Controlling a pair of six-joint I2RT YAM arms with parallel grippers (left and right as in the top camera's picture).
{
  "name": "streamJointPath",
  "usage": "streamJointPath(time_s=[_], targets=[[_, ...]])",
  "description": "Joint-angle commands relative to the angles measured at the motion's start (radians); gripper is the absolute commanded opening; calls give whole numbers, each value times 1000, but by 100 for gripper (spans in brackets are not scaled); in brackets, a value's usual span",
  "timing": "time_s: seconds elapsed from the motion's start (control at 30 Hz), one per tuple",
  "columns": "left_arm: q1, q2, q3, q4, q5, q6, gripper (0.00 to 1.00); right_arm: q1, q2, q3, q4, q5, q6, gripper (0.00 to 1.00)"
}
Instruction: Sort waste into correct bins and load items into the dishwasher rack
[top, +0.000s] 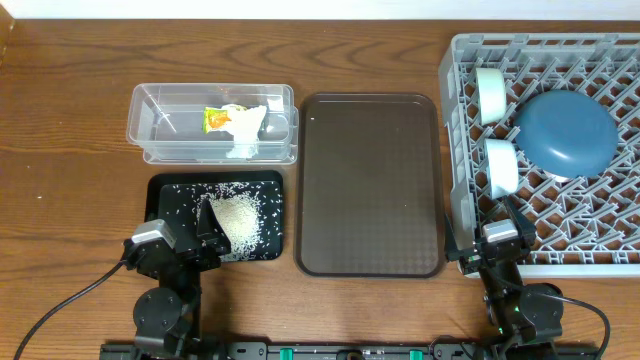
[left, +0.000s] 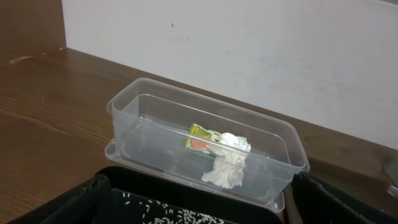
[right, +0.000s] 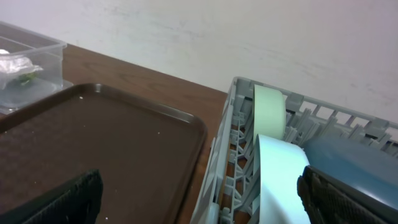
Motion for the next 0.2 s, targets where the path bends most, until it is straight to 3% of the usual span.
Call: streamJointPath(time_s=[0.0,0.17], targets=[[5,-10,-5,6,-5,-6,95,-10,-6,-2,-4,-1,1,99],[5,-10,-5,6,-5,-6,95,-10,-6,-2,-4,-1,1,99]])
